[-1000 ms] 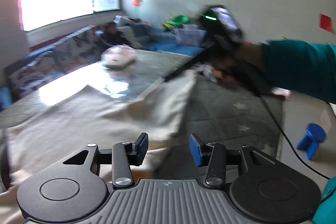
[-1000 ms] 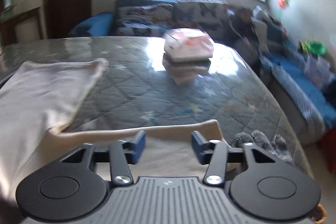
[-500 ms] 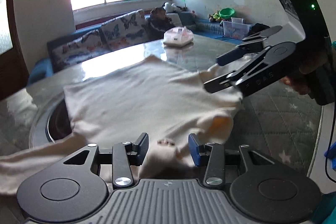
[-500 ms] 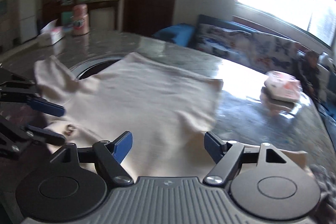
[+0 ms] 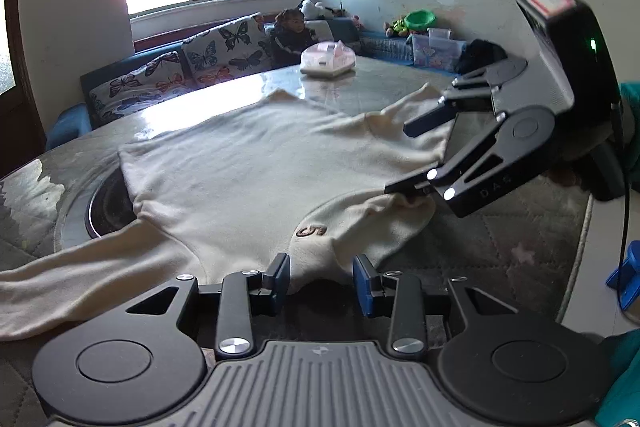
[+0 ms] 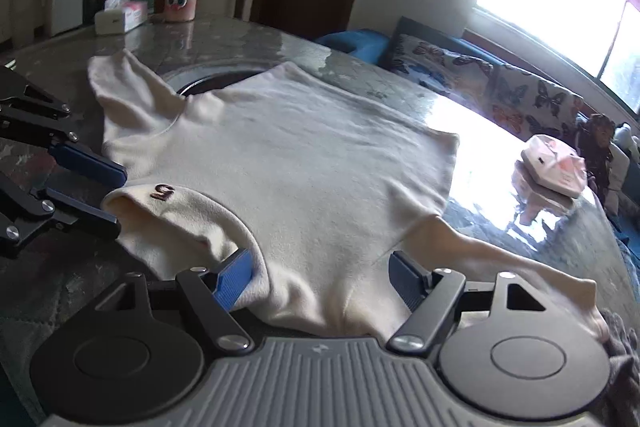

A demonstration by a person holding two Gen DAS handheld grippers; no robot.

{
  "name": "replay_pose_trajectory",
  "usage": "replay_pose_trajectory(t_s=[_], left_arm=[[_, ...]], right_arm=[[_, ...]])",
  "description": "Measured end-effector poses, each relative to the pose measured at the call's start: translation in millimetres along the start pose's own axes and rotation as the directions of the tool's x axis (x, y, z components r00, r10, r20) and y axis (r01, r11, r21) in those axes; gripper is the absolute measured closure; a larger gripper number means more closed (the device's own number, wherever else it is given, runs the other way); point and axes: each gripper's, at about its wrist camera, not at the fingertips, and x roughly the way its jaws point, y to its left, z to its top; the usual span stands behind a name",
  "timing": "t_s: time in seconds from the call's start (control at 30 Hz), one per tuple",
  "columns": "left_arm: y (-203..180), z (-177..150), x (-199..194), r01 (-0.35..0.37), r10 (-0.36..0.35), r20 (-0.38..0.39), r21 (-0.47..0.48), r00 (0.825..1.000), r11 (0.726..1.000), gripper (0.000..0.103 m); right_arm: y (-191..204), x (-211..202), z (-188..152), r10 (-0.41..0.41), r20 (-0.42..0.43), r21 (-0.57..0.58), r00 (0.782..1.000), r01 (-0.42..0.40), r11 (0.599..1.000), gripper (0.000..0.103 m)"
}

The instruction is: Fold clothes

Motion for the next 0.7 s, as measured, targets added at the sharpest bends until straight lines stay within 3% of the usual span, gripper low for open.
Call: replay_pose_trajectory(t_s=[0.17, 0.33, 0.4, 0.7], left_arm=[[11.1, 21.1, -5.9, -0.048, 0.052, 0.068, -0.063, 0.996, 0.997, 0.066], [10.9, 25.5, 21.4, -0.074, 0.077, 0.033, -0.090, 0.996, 0.993, 0.066], [7.5, 20.5, 28.3, -0.073, 0.074, 0.013, -0.092, 0.997, 0.993, 0.066], [-6.0, -11.5, 19.0, -0.112, 0.112, -0.003, -0.105, 0.994, 0.988, 0.064]], right_arm=[[1.6, -4.6, 6.8, -0.010, 0.042, 0.050, 0.999, 0.008, 0.999, 0.025], [12.4, -4.2, 0.8, -0.029, 0.030, 0.046, 0.999, 0.027, 0.999, 0.025], [15.7, -8.1, -2.4, -0.037, 0.033, 0.045, 0.999, 0.035, 0.998, 0.018], [21.9, -29.7, -17.6, -0.064, 0.059, 0.133, 0.996, 0.056, 0.989, 0.013]])
